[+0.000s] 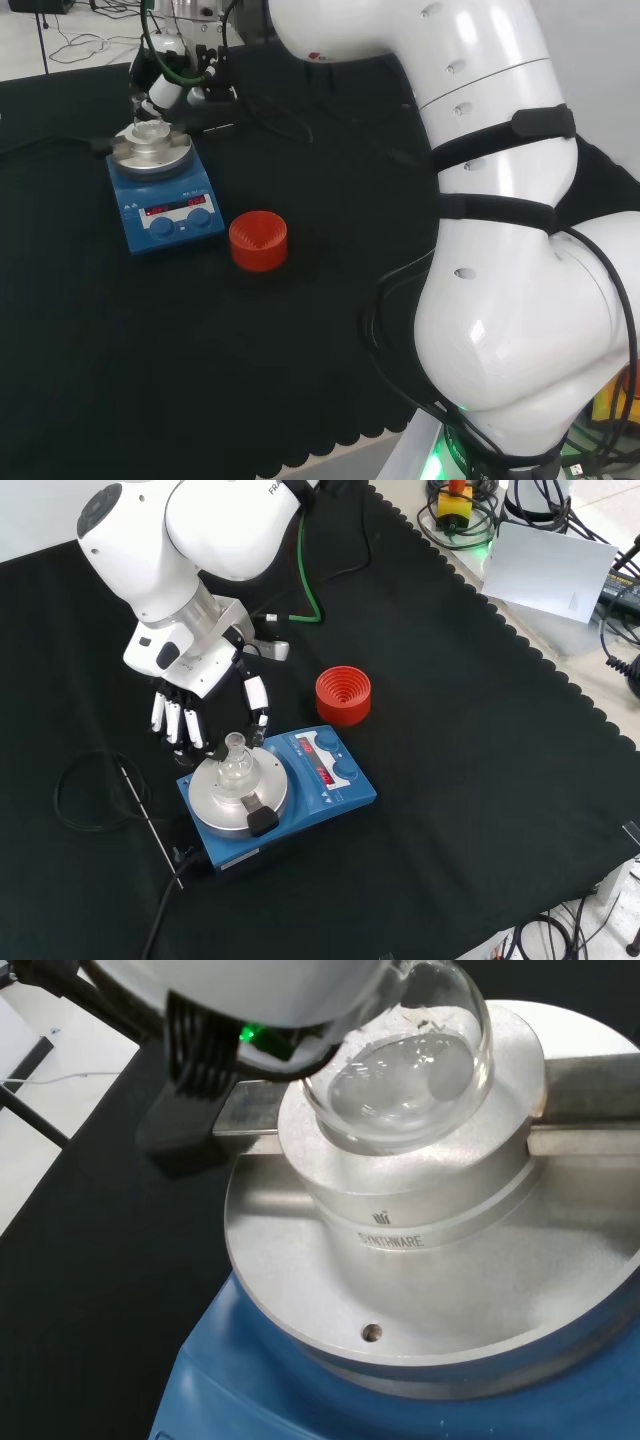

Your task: Place the round-bottom flask on the heater.

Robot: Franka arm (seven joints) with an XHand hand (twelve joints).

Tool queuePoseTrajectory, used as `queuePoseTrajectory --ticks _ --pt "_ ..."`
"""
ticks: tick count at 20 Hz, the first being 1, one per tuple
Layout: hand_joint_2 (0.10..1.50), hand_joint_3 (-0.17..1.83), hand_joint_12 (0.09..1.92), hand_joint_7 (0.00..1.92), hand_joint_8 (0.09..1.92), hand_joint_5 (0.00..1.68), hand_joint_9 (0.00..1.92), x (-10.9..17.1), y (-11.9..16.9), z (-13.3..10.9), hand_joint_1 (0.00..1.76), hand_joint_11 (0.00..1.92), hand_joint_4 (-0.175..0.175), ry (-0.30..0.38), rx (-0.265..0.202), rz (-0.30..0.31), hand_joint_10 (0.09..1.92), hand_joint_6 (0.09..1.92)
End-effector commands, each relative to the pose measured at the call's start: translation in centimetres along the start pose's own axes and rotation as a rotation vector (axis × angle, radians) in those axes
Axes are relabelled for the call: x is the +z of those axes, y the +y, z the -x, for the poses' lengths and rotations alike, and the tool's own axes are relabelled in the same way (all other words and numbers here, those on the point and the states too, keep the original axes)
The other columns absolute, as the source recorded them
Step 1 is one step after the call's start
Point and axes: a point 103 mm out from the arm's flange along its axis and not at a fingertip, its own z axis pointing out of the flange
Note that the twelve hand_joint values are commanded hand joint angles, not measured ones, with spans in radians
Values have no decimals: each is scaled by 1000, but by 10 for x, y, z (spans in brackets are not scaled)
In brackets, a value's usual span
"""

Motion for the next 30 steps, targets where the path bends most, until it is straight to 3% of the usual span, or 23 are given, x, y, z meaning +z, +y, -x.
queuePoseTrajectory --ticks 1,16,18,20,22,23,25,30 --pt "622 807 1257 687 674 1185 934 2 0 0 1113 607 153 -5 3 -3 516 899" --pt "625 806 1256 686 675 1182 934 8 2 -2 1112 609 153 0 -6 -1 516 901" --pt "688 702 1257 668 682 1150 926 9 2 -2 1094 608 166 15 -14 2 520 903" --pt "818 475 1262 624 706 1102 896 10 2 -1 1068 598 174 26 -22 2 538 895" --pt "769 467 1261 567 722 961 857 11 2 -2 993 579 28 32 -28 3 563 829" --pt "725 515 1265 539 729 886 840 11 2 -2 967 569 -12 32 -31 2 574 824" --pt "668 582 1272 505 735 783 817 11 2 -3 938 554 -47 28 -32 -1 588 823" --pt "631 619 1276 473 736 639 791 11 0 -4 923 540 -56 19 -34 3 598 797"
